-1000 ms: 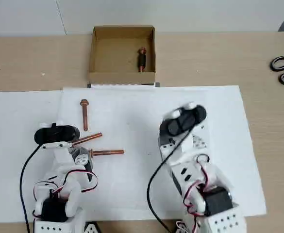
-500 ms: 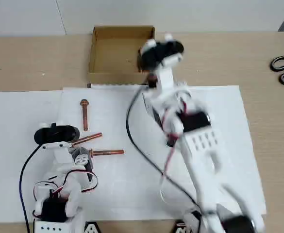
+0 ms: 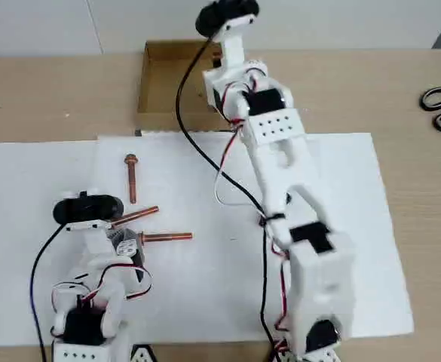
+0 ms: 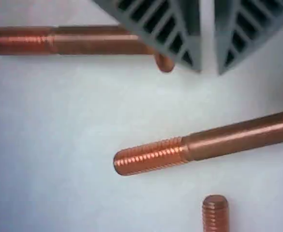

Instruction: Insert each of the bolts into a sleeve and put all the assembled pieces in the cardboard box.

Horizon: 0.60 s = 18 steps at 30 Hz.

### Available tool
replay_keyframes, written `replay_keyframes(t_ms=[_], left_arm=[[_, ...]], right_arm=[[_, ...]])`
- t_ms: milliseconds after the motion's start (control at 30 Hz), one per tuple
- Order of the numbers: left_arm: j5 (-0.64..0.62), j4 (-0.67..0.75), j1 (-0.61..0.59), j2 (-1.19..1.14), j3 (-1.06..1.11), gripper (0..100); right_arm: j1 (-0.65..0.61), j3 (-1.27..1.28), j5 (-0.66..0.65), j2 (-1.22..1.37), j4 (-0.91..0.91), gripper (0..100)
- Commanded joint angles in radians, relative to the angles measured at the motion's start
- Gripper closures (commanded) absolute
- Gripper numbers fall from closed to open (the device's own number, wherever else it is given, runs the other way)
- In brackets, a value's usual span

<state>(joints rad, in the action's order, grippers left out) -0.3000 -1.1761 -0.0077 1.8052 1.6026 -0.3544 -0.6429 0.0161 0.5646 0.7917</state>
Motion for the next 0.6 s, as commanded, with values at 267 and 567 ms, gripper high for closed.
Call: replay_keyframes(t_ms=[267,567], left_arm=[[0.005,0.017,-0.005,0.011,-0.002,99],[0.005,0.017,-0.003,0.011,-0.002,99]], right_arm=[[-0.008,-0.588,0.006,0.455,-0.031,99.5],[-0.031,-0.819,-0.052,0.67,0.016,99.4]])
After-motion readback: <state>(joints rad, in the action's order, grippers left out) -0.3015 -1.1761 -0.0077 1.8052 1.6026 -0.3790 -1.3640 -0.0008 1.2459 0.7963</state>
